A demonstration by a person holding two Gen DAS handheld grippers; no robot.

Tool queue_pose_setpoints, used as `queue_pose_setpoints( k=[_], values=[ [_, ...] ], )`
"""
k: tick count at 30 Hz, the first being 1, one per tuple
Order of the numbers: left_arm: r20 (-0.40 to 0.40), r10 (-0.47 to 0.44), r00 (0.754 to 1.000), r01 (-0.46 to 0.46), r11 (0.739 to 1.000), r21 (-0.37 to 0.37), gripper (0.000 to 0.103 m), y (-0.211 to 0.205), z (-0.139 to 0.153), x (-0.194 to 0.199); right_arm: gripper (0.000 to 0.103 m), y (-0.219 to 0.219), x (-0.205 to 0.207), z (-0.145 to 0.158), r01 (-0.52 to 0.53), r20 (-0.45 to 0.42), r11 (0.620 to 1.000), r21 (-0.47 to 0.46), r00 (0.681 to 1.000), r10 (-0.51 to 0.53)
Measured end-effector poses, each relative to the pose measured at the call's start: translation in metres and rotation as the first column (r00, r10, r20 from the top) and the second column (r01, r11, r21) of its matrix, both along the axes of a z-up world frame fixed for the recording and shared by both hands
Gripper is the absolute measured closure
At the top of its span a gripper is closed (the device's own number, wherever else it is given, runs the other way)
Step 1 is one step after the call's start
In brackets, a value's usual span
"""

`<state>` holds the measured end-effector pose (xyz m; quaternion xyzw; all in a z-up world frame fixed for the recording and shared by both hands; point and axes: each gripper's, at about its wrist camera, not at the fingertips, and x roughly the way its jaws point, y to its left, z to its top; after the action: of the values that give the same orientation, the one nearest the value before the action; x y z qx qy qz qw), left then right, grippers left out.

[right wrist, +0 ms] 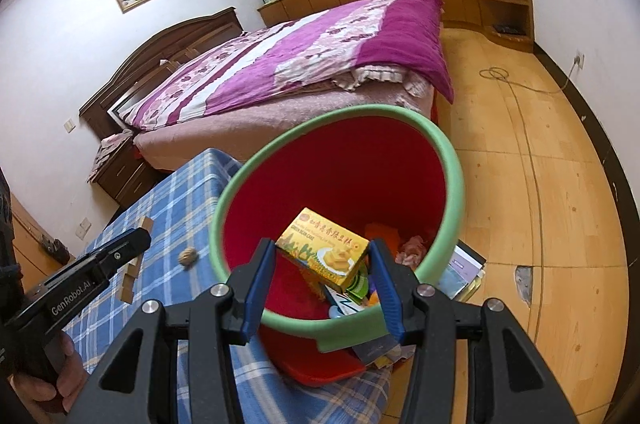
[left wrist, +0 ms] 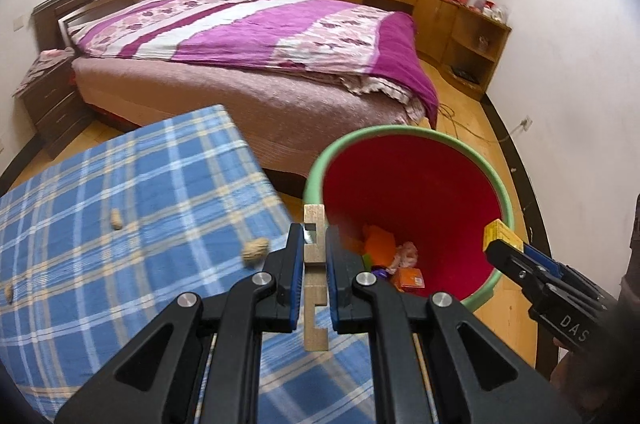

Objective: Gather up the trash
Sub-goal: 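Carry the yellow box and wooden piece in both tools over the red bucket, then open both tools to drop the yellow box and wooden piece into the bucket, then move both open tools back over the table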

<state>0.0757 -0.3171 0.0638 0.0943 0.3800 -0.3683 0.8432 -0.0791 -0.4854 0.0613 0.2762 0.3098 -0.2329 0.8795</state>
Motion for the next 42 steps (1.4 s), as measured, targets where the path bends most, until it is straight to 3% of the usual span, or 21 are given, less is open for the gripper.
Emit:
queue_pose_setpoints(
  k=[11,16,17,20,29,42],
  values=[
    [-0.013,-0.062,0.998,0.063,0.998,0.031,0.093,-0.049,-0.02,-0.001,0.051,-0.027,-0.005,-0.02,0.025,0.01,0.999,0.041,1.0,-0.025],
    [-0.022,-0.068,0.997,0.068,0.997,0.027,0.093,-0.059,-0.025,0.0,0.045,-0.035,-0.007,-0.024,0.027,0.022,0.998,0.058,0.999,-0.029],
    [-0.026,-0.068,0.997,0.069,0.997,0.026,0.092,-0.06,-0.026,0.0,0.045,-0.036,-0.007,-0.024,0.024,0.026,0.998,0.059,0.999,-0.025],
    [-0.036,-0.059,0.998,0.06,0.998,0.03,0.075,-0.063,-0.028,0.0,0.043,-0.037,-0.005,-0.024,0.011,0.027,0.998,0.058,1.0,-0.012],
    [-0.07,-0.01,0.997,0.012,1.0,0.027,0.07,-0.052,-0.029,0.003,0.042,-0.038,-0.006,-0.023,-0.001,0.033,0.998,0.064,0.999,-0.001],
    [-0.092,0.083,0.992,-0.082,0.997,0.007,0.067,0.007,-0.015,0.0,0.033,0.0,-0.008,-0.003,-0.071,0.05,0.997,0.034,0.996,0.069]
  ],
)
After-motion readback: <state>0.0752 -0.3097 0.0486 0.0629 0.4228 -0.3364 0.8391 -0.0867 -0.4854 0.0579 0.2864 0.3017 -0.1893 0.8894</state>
